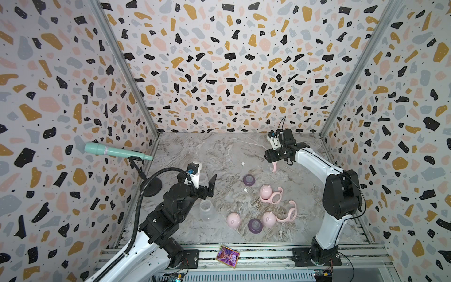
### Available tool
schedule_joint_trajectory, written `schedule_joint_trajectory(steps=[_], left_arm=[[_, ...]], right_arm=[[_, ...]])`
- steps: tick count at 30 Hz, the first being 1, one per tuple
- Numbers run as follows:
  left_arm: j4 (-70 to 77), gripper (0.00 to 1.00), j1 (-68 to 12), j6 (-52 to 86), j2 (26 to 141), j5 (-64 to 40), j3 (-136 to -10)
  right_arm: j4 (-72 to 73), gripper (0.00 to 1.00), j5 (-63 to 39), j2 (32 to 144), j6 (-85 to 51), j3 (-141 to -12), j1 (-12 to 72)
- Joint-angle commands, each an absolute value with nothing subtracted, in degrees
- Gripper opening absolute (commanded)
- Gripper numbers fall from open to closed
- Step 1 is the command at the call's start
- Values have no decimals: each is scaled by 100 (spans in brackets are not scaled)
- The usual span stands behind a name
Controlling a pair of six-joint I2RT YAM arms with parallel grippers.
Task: Assemble the baby bottles
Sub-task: Place the baby bottle at the center of the board.
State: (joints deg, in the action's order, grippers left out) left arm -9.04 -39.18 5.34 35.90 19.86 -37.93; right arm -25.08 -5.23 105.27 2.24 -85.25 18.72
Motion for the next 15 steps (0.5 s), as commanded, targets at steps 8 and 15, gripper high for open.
schedule_joint_trajectory(steps=[8, 15], left_arm=[[-756, 100, -3920, 488, 3474, 2071, -3581], [-764, 100, -3919, 447, 3481, 2064, -3548]], right_arm=[[-2355, 36, -307, 10510, 343, -8474, 1947], [-2380, 52, -342, 10505, 328, -8369, 1955]])
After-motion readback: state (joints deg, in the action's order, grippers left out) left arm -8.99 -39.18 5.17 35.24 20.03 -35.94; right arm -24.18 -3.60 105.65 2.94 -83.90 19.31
